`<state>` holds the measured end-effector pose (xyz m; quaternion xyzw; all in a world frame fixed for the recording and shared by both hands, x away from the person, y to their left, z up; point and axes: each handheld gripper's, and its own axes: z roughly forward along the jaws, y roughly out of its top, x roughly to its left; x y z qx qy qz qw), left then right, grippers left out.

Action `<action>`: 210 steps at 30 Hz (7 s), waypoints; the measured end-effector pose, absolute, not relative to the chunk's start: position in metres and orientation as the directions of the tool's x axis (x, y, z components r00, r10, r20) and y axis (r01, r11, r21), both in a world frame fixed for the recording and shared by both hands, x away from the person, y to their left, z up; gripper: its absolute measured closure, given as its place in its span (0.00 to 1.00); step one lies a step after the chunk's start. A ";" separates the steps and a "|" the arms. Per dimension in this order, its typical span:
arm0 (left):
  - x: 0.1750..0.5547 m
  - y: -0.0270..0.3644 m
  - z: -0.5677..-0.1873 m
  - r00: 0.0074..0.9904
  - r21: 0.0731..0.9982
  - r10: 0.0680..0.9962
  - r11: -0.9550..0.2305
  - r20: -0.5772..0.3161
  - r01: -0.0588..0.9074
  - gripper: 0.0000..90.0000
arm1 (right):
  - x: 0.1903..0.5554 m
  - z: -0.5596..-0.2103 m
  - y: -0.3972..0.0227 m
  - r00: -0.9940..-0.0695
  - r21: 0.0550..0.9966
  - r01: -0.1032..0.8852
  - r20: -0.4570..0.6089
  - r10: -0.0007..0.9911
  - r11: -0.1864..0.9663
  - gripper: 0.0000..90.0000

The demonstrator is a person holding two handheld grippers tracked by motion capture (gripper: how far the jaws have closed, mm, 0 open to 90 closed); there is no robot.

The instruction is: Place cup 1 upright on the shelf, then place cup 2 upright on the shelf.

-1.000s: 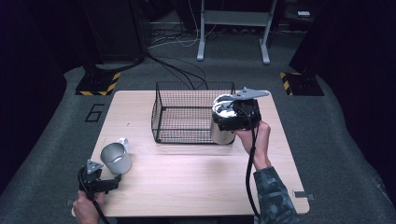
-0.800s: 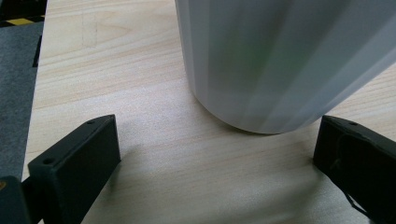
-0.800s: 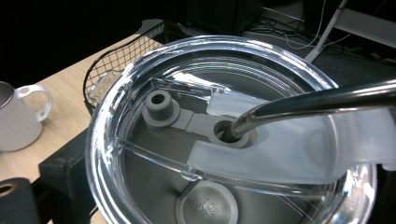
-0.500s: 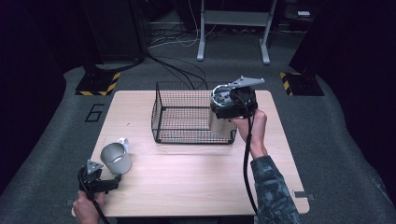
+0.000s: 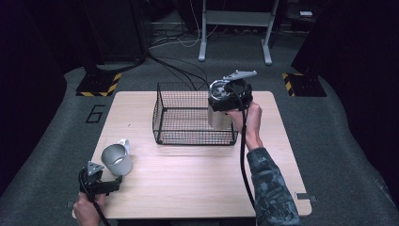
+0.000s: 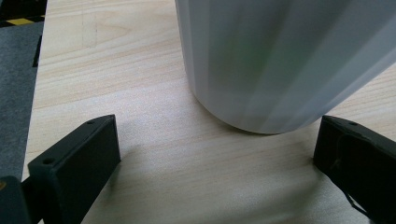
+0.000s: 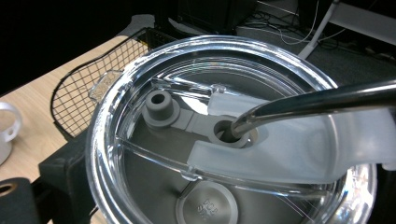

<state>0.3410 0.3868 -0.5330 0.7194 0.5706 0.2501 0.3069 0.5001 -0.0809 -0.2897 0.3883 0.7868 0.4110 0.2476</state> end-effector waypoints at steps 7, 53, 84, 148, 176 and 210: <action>0.341 0.387 -0.533 0.223 0.728 0.975 -0.160 0.010 0.667 0.01 | 0.514 -0.296 -0.079 -0.553 0.838 0.423 -0.061 0.831 0.344 0.03; 0.341 0.387 -0.533 0.224 0.730 0.975 -0.161 0.012 0.664 0.01 | 0.556 -0.369 -0.053 -0.500 0.758 0.543 -0.054 0.865 0.361 0.03; 0.341 0.386 -0.533 0.222 0.732 0.975 -0.160 0.012 0.663 0.01 | 0.558 -0.393 -0.054 -0.495 0.753 0.584 0.037 0.868 0.302 0.00; 0.342 0.388 -0.533 0.230 0.730 0.973 -0.165 0.010 0.664 0.00 | 0.389 -0.436 -0.183 -0.468 0.778 0.584 0.089 0.879 0.232 0.01; 0.343 0.389 -0.533 0.230 0.722 0.973 -0.158 -0.002 0.673 0.00 | 0.385 -0.529 -0.223 -0.376 0.713 0.649 0.000 0.927 0.263 0.00; 0.350 0.384 -0.446 0.339 0.816 0.938 -0.140 -0.072 0.561 0.00 | 0.383 -0.530 -0.230 -0.452 0.723 0.615 -0.003 0.892 0.314 0.00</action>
